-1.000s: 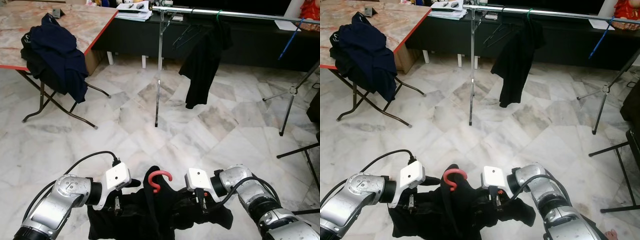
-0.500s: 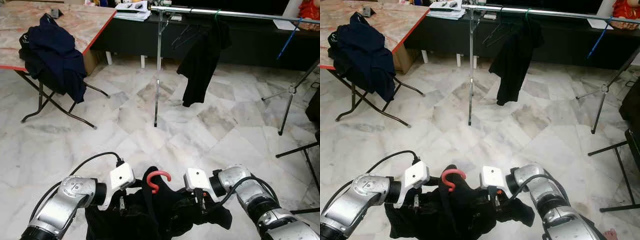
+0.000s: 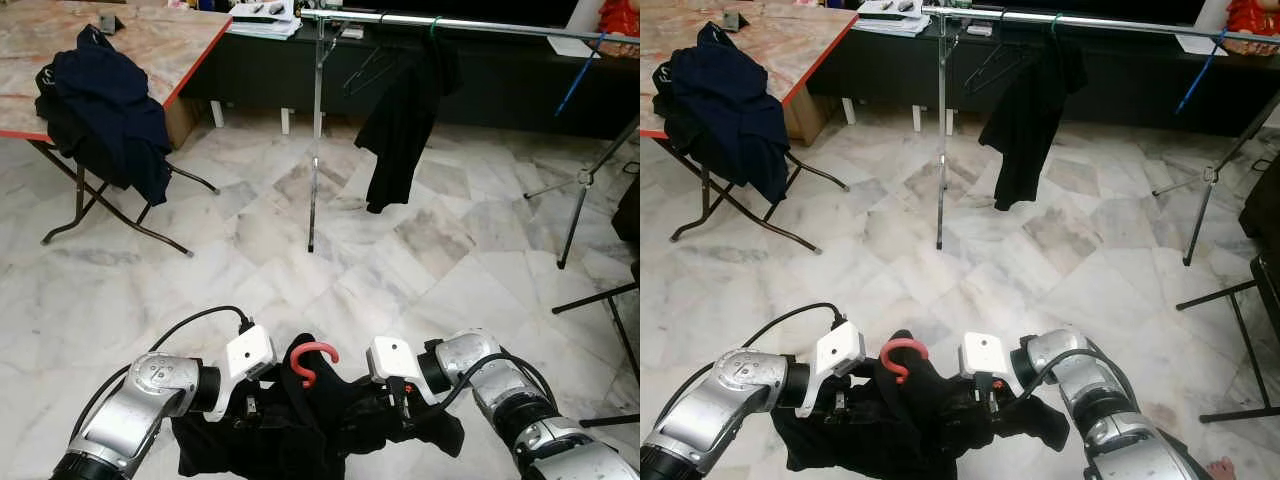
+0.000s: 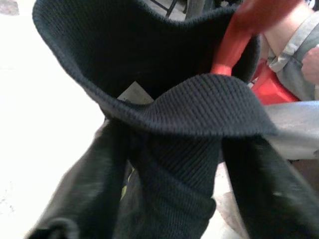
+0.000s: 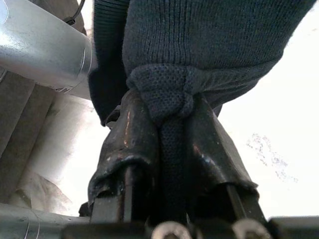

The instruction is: Hang hanger

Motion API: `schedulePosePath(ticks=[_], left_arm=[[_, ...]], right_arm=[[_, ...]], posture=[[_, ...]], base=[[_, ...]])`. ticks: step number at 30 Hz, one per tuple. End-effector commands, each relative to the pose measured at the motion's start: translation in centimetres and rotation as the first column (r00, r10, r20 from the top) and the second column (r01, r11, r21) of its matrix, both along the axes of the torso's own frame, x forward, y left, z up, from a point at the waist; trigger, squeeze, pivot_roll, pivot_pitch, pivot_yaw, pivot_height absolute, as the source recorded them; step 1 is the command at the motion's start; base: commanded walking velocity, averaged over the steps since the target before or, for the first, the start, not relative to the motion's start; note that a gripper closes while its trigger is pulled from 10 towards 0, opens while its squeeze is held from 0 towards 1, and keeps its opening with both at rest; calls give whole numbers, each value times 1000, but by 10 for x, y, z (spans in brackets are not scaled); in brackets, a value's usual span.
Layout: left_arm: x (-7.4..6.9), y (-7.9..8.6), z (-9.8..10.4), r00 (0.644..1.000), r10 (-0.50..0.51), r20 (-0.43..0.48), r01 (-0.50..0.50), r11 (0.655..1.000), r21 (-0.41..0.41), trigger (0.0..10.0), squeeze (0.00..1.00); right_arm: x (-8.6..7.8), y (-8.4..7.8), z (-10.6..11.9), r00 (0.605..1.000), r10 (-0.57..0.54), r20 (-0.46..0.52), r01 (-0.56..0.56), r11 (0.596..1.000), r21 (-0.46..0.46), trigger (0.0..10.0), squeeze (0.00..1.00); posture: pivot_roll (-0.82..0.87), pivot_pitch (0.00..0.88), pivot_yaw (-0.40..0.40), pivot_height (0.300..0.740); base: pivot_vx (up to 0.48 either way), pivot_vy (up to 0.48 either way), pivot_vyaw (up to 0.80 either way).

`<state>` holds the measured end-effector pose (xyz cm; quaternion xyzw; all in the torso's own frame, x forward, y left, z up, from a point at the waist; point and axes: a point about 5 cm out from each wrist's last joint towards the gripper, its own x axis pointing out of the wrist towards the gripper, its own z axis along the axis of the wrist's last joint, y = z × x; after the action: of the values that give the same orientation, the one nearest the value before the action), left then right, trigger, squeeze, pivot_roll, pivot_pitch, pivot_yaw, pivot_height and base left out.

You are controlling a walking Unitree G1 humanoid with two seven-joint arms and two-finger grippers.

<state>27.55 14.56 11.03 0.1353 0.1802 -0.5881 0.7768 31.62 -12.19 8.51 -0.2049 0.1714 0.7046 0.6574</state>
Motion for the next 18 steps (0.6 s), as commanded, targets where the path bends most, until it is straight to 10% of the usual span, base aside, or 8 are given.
schedulePosePath(ticks=[1,4,5,7,15,18], left_arm=[[-1,-2,-4,999,-2,-41,1,1000,-20,6078,0],[-1,-2,-5,998,11,-56,-14,999,-47,9176,0],[0,-2,-5,998,14,-62,-17,998,-54,7961,0],[-1,-2,-5,998,14,-67,-18,998,-59,0,0],[-1,-3,-5,997,10,-73,-15,998,-62,0,0],[0,-3,-5,998,9,-68,-12,998,-56,9647,0]], right_arm=[[6,9,14,998,19,61,-22,998,52,0,0],[7,10,16,998,20,67,-24,998,55,0,0],[8,10,17,997,20,69,-24,998,55,0,0],[8,10,17,997,21,71,-25,998,55,0,0],[11,9,22,996,17,87,-22,998,55,0,0],[12,8,23,996,15,92,-20,998,52,0,0]], posture=[[80,177,-45,740],[80,178,-45,740],[77,180,-45,740],[77,180,-45,740],[73,185,-44,740],[73,186,-44,740]], base=[[0,0,0],[0,0,0],[0,0,0],[0,0,0],[0,0,0],[0,0,0]])
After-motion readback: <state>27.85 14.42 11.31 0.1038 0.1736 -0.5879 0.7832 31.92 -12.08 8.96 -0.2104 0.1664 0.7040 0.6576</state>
